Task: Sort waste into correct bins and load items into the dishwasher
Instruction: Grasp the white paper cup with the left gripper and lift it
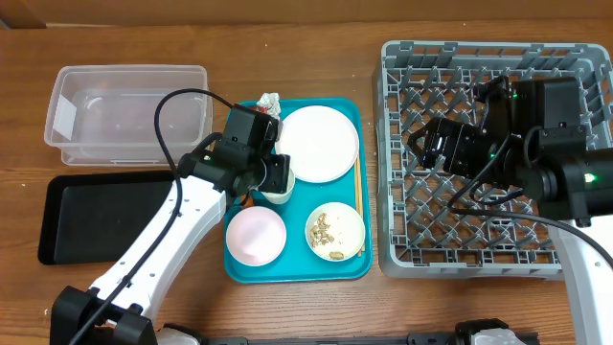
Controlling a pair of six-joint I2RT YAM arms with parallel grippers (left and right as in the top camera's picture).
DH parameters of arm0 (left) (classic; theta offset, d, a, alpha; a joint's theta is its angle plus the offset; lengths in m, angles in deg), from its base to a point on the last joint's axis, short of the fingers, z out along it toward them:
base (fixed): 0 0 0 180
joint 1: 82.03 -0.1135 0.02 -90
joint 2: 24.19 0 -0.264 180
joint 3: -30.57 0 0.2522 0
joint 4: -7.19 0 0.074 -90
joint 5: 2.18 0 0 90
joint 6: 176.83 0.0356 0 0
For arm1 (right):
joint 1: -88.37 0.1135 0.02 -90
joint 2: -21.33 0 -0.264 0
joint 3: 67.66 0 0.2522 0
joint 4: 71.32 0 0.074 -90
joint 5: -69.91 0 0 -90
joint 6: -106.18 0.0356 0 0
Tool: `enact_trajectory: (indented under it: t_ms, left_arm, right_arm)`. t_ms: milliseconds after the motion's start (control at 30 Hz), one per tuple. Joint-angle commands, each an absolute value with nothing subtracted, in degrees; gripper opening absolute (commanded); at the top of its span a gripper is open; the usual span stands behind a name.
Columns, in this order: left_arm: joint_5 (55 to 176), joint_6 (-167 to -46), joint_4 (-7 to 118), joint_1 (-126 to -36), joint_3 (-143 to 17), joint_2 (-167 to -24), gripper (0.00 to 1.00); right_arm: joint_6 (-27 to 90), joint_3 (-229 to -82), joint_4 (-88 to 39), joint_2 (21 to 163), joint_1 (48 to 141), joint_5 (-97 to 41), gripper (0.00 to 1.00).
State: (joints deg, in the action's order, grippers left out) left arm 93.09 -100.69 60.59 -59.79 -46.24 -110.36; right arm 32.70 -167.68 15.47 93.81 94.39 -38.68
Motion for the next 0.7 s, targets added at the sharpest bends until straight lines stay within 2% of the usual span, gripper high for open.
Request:
enact_trajectory:
  t_ms: [0,100,300,467,533,600,667]
  left_arm:
    - [87.7,-98.6,61.7,-60.0,-47.6,-110.6,0.58]
    - [85.5,-98.5,61.3,-60.7,-47.6,-111.0,0.58]
    - [91.4,-98.5,62.3,-62.2,-47.6,-116.7,0.53]
    - [93.6,-98.6,62.1,-62.2,-47.6,-121.4,0.38]
    - [93.7,-98.6,61.8,-62.2,-47.6,-121.7,0.24]
    - [93.6,-98.6,62.1,-62.2,-48.3,-121.5,0.04]
    - [93.6,-98.6,63.9,-62.3,-50.5,-121.1,0.04]
  right_arm:
    - [33.0,-169.3,15.2,93.4,94.1,-38.1,1.0]
    - [33.0,-169.3,15.2,93.4,94.1,-38.1,1.0]
    - [33.0,-169.3,15.2,93.4,94.1,-38.1,1.0]
    - [33.0,-169.3,15.2,93.4,94.1,-38.1,1.0]
    - [33.0,-169.3,15.2,93.4,94.1,-38.1,1.0]
    - [33.0,-169.3,15.1,93.4,94.1,-38.1,1.0]
    - [33.0,-169.3,15.2,93.4,94.1,-38.1,1.0]
